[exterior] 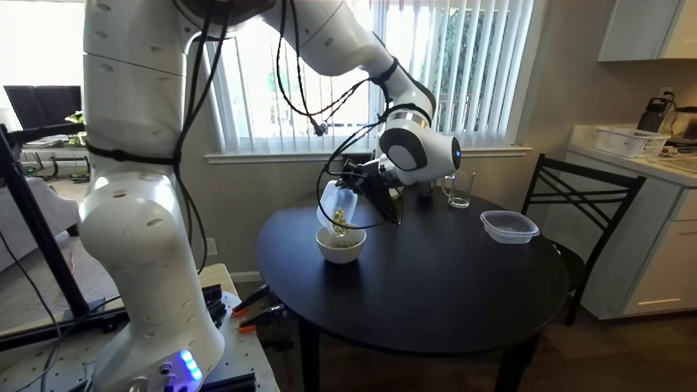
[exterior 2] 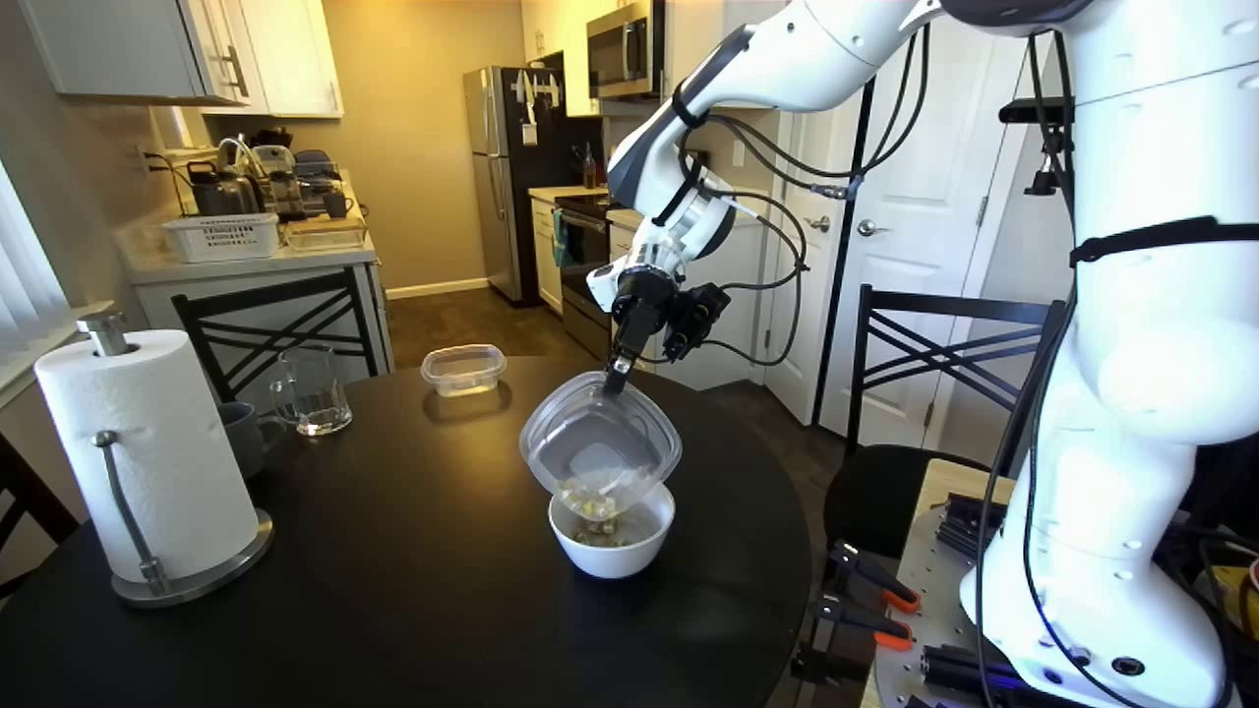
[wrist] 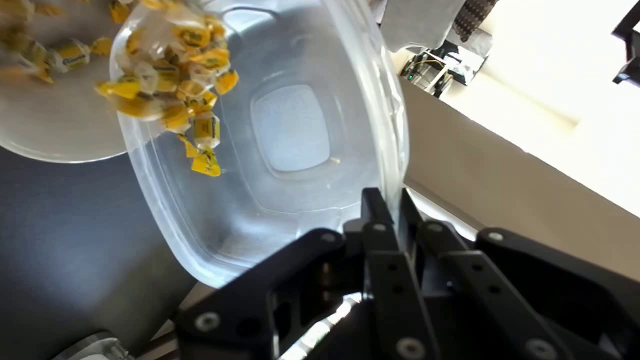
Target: Pour the contents in the container
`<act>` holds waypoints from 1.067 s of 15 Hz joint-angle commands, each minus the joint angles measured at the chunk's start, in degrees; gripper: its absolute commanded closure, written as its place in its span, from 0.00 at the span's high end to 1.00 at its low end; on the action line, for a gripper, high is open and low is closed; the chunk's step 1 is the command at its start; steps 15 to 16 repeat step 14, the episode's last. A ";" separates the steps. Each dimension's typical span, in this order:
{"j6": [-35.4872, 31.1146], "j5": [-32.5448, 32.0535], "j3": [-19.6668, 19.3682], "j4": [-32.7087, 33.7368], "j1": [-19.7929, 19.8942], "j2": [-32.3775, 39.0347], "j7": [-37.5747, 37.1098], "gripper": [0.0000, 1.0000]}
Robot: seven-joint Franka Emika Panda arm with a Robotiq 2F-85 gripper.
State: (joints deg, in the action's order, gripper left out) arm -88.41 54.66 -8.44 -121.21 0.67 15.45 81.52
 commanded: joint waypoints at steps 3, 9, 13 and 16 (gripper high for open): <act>10.44 0.81 3.02 10.48 5.29 7.94 -2.93 0.05; 13.60 1.33 3.69 15.22 7.08 11.50 -6.62 0.05; 14.70 0.86 3.98 16.67 7.75 12.25 -7.54 0.05; 15.02 0.54 3.98 16.68 7.89 12.00 -7.14 0.05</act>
